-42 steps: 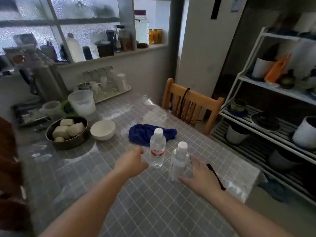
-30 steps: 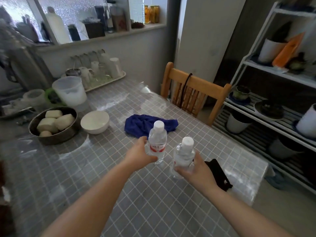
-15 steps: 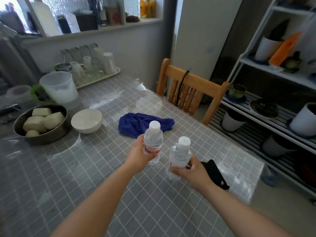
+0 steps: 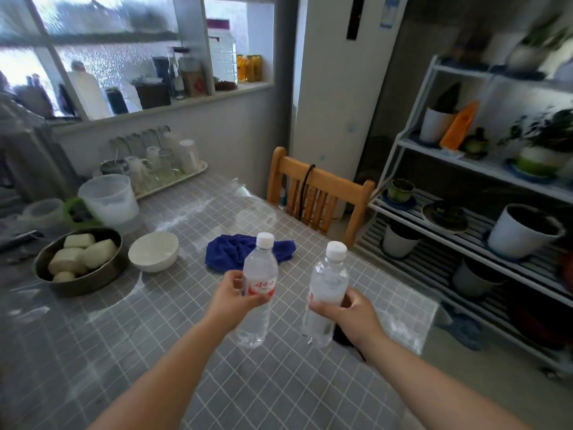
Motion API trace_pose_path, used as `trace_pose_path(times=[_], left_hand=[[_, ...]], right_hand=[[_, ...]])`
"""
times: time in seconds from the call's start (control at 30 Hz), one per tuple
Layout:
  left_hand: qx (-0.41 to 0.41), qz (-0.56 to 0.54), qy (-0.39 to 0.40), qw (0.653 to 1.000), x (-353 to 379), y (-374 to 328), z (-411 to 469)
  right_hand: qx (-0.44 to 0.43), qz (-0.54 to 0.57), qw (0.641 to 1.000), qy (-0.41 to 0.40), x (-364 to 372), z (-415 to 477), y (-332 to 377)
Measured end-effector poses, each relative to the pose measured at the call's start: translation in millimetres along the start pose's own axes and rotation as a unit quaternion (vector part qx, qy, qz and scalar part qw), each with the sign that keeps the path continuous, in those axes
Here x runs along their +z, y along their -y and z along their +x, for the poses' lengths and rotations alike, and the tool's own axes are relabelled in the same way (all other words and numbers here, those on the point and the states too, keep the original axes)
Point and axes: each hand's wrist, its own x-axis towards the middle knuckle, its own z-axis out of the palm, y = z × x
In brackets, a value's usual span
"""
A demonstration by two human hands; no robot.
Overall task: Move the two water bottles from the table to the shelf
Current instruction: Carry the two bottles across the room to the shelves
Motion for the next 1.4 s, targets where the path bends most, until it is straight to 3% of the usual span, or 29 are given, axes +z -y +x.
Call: trace_pose_path(times=[0.33,0.6,0.73,0.9,1.13,1.4], left_hand=[[0.042,-0.141,0.096,0.984,48,-93,-95],[0.001,-0.270,0.276,0.923,192,-131,-204],[0.022,-0.253,0.327,0.910,284,-136,-268],[0.134,-0.153,0.274,0.940,388,-141,-348],[0.138,-0.111,0.269,0.947,487,-157,-390],[0.121,-0.119,0.265,0.949,557,-177,-373]], right_hand=[[-0.067,0.114,0.989,-0.064,-95,-98,56],[-0.068,0.229,0.956,-0.172,-227,-212,39],[-0.079,0.244,0.950,-0.180,-313,-273,12],[-0.083,0.245,0.944,-0.204,-409,-343,-17],[-0.085,0.250,0.933,-0.245,-507,-389,-44],[-0.036,0.261,0.931,-0.252,-569,-374,-63]])
